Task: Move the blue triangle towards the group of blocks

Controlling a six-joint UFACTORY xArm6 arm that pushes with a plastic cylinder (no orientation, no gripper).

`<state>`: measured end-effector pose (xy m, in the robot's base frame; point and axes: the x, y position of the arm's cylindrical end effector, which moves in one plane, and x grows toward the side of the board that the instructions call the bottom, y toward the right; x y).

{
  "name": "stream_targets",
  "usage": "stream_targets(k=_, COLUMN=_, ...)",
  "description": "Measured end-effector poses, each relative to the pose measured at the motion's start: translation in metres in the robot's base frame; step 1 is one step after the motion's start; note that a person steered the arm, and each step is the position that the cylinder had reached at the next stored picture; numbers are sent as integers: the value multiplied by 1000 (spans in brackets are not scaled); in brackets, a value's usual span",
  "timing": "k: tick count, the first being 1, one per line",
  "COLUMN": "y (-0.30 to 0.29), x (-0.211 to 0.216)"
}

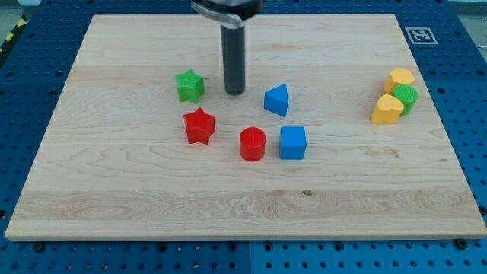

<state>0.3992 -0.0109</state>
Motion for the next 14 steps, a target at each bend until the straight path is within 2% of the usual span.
stream_targets(k=2, y=62, x=8)
stream_targets(k=3, y=85, x=32)
stream_targets(k=5, y=96, x=46)
stream_targets(k=9, y=111, x=153)
stream_targets(k=11, y=143, x=156)
stream_targets(k=14, y=150, x=137)
